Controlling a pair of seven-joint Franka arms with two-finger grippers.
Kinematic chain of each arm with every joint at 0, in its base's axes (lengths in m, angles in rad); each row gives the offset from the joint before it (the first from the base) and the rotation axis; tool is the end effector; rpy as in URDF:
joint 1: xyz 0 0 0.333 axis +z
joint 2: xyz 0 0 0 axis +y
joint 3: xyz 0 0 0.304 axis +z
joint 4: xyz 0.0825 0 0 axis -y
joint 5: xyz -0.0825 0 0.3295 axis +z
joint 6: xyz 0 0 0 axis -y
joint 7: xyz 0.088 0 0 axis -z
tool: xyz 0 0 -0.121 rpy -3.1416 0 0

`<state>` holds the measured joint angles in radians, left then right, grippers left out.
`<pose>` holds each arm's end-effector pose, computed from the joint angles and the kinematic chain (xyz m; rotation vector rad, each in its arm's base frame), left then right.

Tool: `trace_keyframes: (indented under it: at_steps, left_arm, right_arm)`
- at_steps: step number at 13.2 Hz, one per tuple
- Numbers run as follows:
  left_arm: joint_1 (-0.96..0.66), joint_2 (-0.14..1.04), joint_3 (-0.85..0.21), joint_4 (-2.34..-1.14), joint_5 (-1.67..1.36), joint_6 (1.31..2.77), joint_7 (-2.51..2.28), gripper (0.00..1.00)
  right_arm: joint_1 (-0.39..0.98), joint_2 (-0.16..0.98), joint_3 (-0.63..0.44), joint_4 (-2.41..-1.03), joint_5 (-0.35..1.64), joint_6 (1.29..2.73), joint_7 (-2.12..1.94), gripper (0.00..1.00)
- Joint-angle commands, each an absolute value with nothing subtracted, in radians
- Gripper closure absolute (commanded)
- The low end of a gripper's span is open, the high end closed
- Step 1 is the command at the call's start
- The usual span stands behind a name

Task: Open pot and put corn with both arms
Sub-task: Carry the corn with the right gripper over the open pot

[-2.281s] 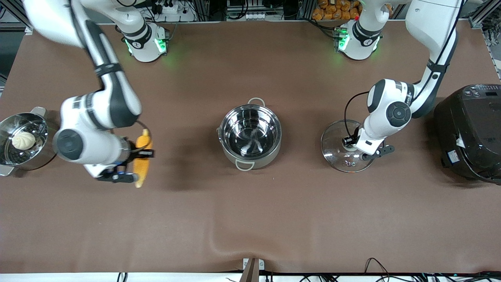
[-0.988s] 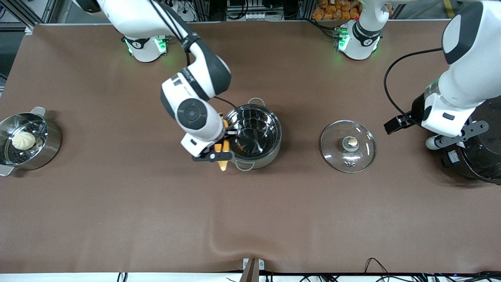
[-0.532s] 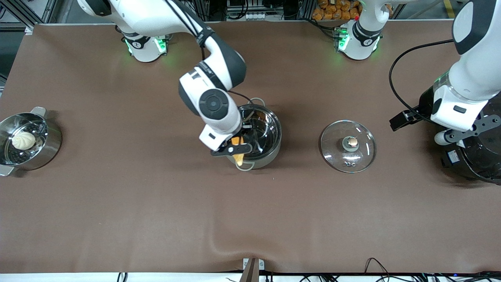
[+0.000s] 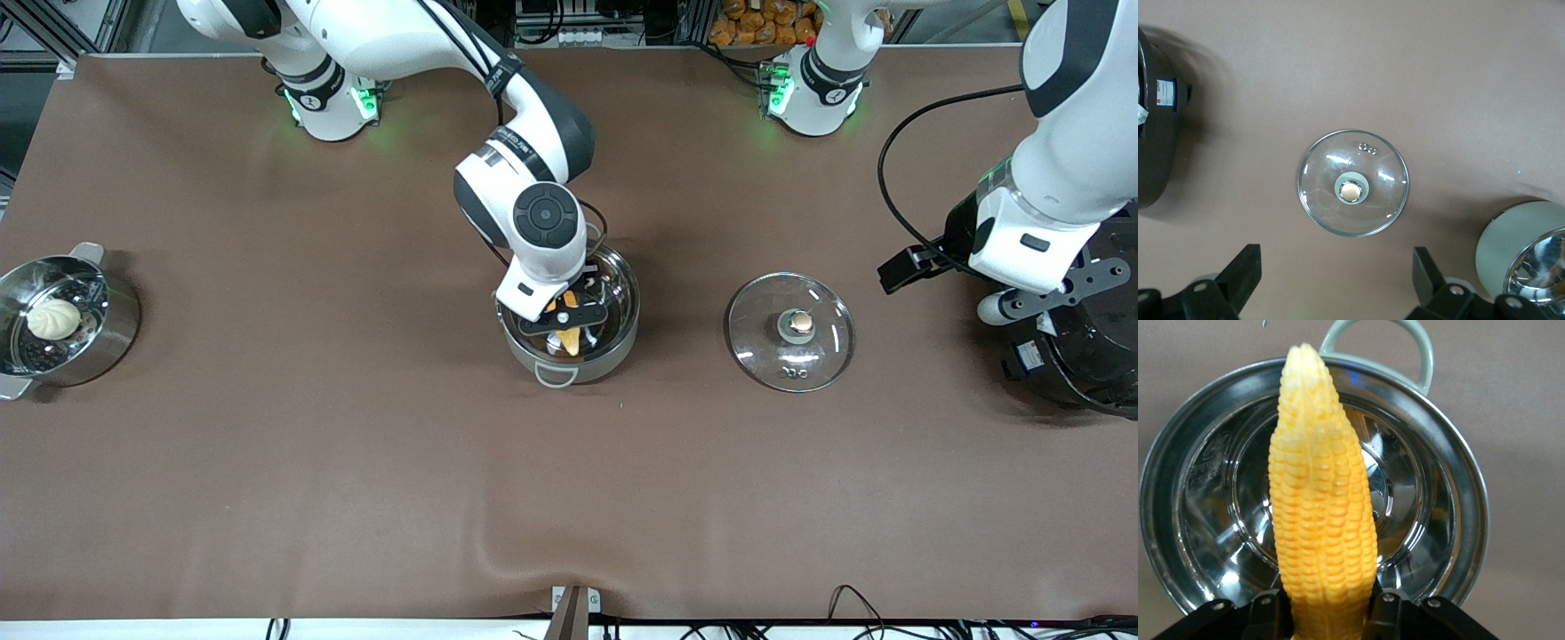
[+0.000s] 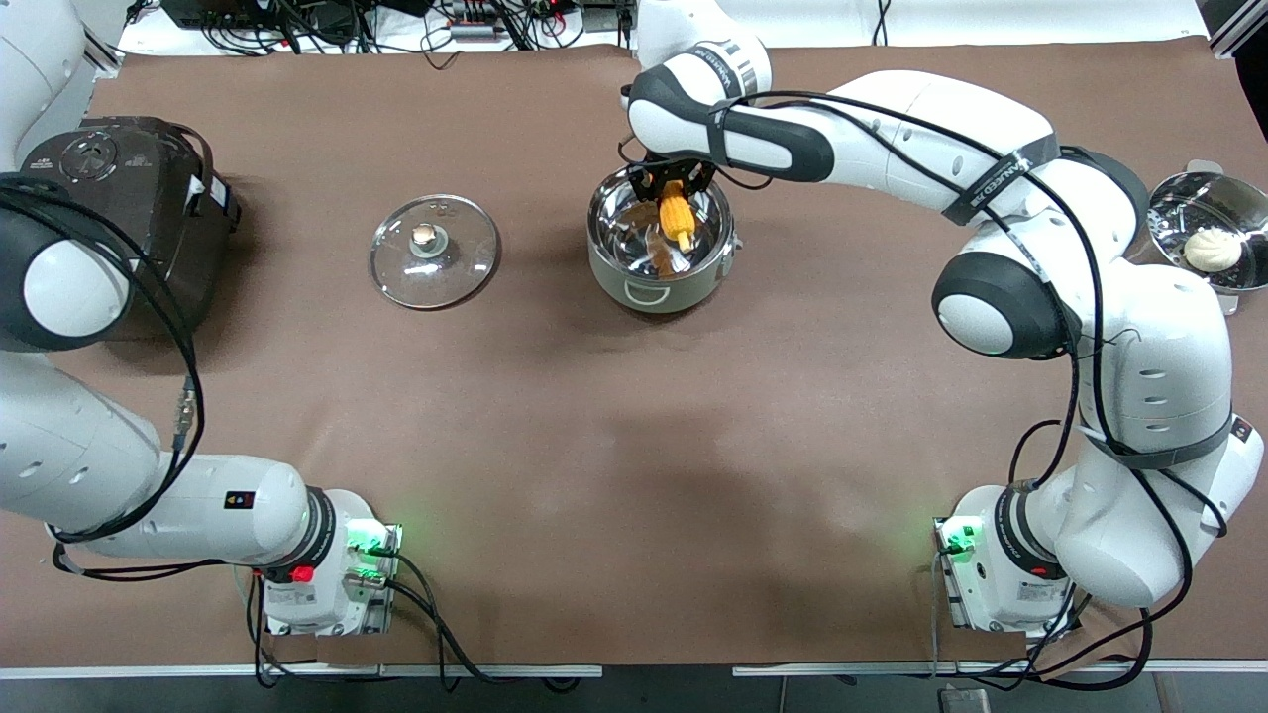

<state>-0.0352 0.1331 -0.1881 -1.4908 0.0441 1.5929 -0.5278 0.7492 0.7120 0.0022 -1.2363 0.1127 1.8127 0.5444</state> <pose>0.5284 -0.1078 0.5658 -3.0771 -0.4716 0.0305 0.4816 0.4643 0.3333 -3.1131 -0.2686 0.2721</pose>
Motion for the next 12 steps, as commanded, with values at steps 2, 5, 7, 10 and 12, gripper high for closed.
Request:
trace_keyframes:
  at_steps: [2,5,7,10,12]
  left_arm:
    - [-0.035,0.063,-0.187,-1.491,0.037,1.537,-0.503,0.00]
    - [-0.037,0.061,-0.205,-1.491,0.034,1.537,-0.491,0.00]
    - [-0.037,0.061,-0.218,-1.491,0.038,1.537,-0.497,0.00]
    - [-0.028,0.055,-0.216,-1.491,0.041,1.537,-0.488,0.00]
    - [-0.026,0.048,-0.206,-1.491,0.040,1.539,-0.453,0.00]
  right_arm:
    - [0.772,0.722,-0.009,-1.232,0.094,1.813,0.574,1.00]
    - [0.776,0.726,-0.008,-1.238,0.094,1.816,0.615,1.00]
    - [0.790,0.733,-0.008,-1.241,0.094,1.835,0.615,1.00]
    - [0.805,0.749,-0.008,-1.241,0.080,1.839,0.618,1.00]
    - [0.816,0.758,-0.009,-1.246,0.069,1.842,0.620,1.00]
